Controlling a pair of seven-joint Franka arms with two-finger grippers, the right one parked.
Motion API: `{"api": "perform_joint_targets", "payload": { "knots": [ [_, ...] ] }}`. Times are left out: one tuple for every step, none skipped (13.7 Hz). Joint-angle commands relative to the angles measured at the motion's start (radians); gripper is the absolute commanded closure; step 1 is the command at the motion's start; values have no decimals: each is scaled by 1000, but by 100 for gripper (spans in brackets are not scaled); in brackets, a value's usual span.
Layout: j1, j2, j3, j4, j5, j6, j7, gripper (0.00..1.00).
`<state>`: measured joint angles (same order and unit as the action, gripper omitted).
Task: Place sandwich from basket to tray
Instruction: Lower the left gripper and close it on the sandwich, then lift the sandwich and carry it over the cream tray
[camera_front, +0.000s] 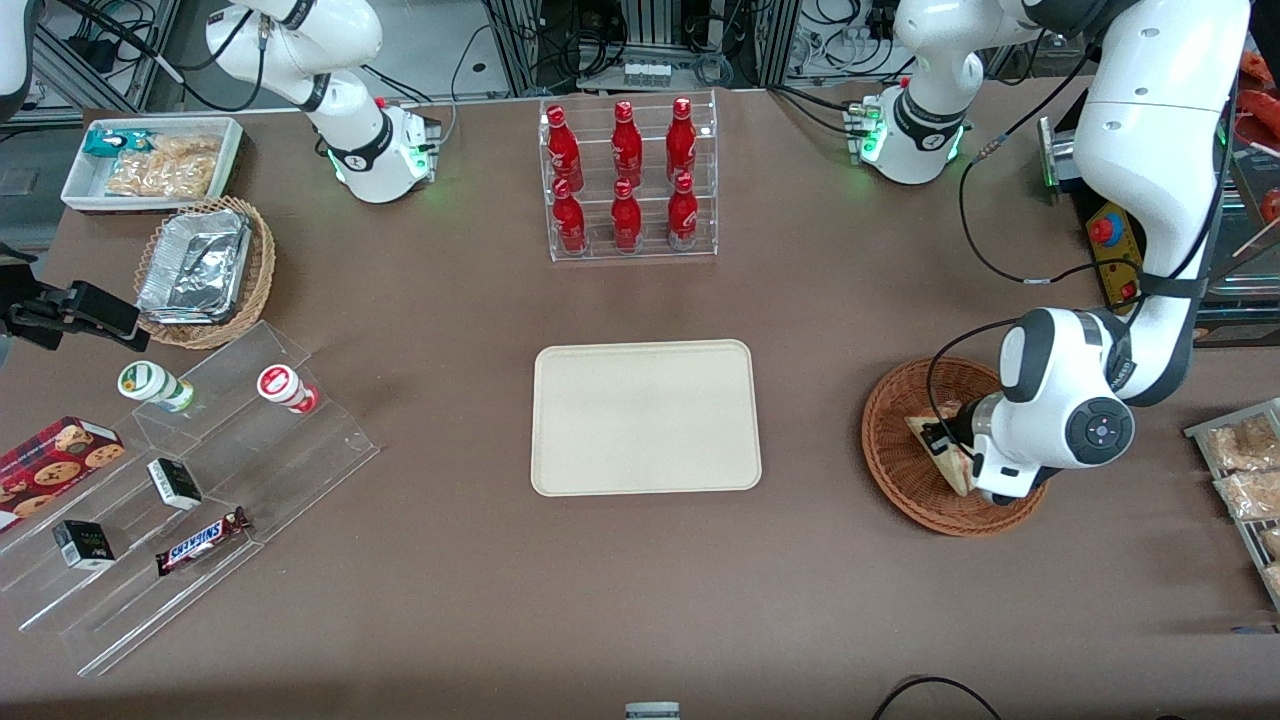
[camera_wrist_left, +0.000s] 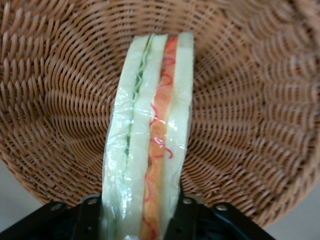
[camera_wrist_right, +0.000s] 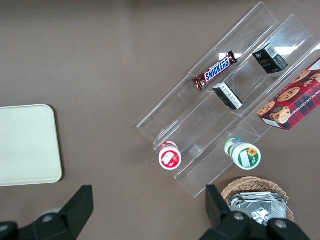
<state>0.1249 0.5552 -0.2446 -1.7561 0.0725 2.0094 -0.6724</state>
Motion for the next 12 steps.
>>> {"api": "perform_joint_targets", "payload": {
  "knots": [
    [-30, -14, -4, 62, 7, -23, -13, 90],
    [-34, -12, -11, 93, 7, -40, -13, 90],
    [-65, -12, -27, 125, 7, -55, -15, 89],
    [-112, -12, -27, 142, 9, -55, -9, 89],
    [-176, -12, -28, 161, 9, -52, -13, 89],
    [-241, -2, -27, 199, 3, -52, -19, 88],
    [-293, 12, -27, 222, -3, -54, -47, 88],
    [-319, 15, -28, 228, -3, -51, -91, 88],
    [-358, 25, -41, 239, -3, -44, -119, 88],
    [-413, 53, -45, 271, -3, -46, -131, 88],
    [-462, 89, -45, 308, -2, -46, -157, 88],
    [-502, 126, -45, 344, 3, -46, -182, 87]
  ]
}}
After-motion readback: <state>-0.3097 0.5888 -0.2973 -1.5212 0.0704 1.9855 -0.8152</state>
